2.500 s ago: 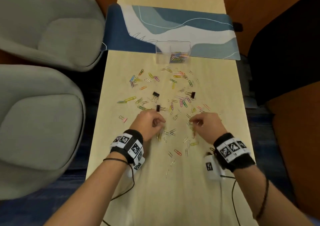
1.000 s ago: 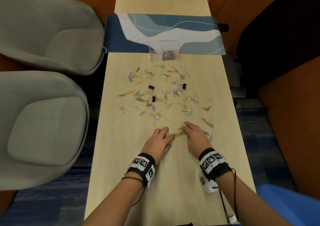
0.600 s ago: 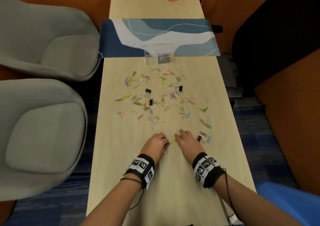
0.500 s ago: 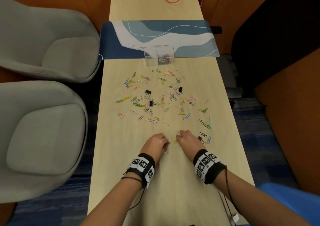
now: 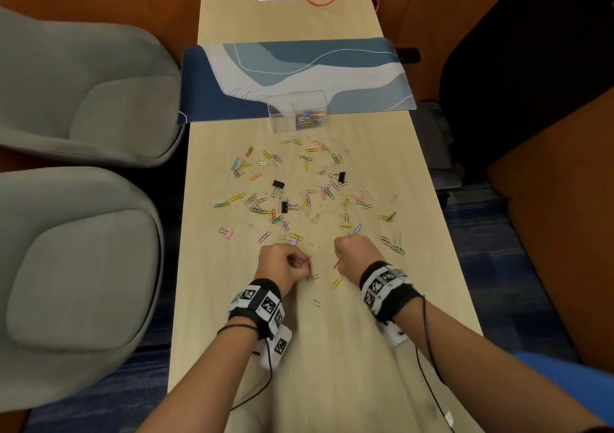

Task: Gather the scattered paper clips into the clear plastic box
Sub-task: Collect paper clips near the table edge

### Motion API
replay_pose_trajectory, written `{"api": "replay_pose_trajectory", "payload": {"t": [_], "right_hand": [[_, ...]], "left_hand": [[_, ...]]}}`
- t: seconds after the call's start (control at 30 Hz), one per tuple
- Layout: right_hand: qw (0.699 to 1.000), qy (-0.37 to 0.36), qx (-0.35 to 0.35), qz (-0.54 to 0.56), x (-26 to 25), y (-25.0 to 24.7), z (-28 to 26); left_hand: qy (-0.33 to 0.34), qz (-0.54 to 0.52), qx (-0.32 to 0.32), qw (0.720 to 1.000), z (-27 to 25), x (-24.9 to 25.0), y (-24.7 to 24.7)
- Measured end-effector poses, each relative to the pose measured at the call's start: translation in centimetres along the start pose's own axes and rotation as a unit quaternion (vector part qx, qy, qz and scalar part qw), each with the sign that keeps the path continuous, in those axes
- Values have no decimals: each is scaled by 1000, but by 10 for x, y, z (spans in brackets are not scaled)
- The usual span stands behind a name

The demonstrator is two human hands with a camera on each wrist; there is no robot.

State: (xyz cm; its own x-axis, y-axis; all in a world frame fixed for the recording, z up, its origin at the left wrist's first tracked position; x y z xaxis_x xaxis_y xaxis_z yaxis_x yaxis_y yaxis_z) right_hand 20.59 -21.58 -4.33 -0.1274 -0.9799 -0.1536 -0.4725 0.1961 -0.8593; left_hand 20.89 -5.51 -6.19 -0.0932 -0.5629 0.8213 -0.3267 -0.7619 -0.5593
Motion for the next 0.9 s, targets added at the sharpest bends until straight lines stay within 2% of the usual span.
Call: {"api": "replay_pose_trajectory", "payload": {"t": [0.07,0.2,0.27,0.4,0.47,0.63,0.77,0.83,0.9], "right_hand": [[986,69,-10,153,24,-7,11],[907,146,-26,394,57,-22,25],[851,155,-40,501,62,-38,33],[714,138,-57,684,60,-82,59],[672,119,-48,729,58,-106,80],[617,68,-6,784,53,-154,140],[573,62,21,817,49,-168,180],[570,65,33,818,43,-170,198],[587,65,53,805,37,-175,214]], "left_hand": [[-10,-41,30,999,9,2,-13],[-14,-98,84,992,37,13,-40],[-13,-121,101,987,55,20,-51],[1,-130,139,982,96,32,-68],[16,-129,158,979,120,41,-78],[39,-162,258,952,195,48,-107],[67,-174,321,929,250,51,-121],[92,-154,324,929,272,53,-124],[133,-116,312,934,290,55,-123]]}}
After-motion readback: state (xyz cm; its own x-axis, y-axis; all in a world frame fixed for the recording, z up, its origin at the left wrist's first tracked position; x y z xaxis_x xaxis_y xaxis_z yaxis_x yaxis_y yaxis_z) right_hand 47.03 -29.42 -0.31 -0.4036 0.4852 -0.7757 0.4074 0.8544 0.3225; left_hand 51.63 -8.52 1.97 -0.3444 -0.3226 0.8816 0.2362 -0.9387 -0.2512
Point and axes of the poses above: each hand's wrist, its own z-axis towards the middle knuckle, its own y-axis out of the palm, x = y × z, the point moved 7 cm from there along z, towards the middle knuckle, and after that the axes turned 11 degrees about y, right-handed, at the moved point
